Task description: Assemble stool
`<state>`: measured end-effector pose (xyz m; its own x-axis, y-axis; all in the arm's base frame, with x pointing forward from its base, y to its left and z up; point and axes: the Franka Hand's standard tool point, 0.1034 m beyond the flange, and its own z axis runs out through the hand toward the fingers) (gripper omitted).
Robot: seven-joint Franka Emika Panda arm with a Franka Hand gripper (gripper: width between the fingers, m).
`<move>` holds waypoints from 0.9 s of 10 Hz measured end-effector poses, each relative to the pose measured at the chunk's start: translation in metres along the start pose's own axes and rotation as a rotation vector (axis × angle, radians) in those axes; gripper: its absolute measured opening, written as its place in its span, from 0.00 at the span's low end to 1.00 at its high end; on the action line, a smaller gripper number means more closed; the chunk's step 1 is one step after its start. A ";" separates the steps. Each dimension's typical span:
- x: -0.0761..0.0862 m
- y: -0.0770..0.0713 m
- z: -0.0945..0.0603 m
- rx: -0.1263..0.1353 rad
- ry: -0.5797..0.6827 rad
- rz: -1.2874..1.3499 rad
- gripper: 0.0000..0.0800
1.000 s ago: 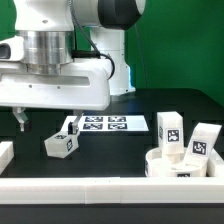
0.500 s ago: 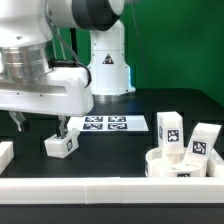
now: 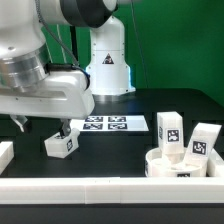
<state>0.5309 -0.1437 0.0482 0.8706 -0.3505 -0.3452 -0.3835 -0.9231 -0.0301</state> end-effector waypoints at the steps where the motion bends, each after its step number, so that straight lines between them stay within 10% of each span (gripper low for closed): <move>1: -0.006 -0.002 0.003 0.008 -0.078 0.000 0.81; 9: -0.022 0.005 0.024 0.005 -0.610 0.044 0.81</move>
Offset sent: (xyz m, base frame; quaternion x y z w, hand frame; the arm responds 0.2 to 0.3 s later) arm 0.0000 0.0000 0.0000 0.0000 -0.1296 0.0000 0.9916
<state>0.5026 -0.1372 0.0327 0.5208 -0.2331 -0.8212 -0.4179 -0.9085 -0.0072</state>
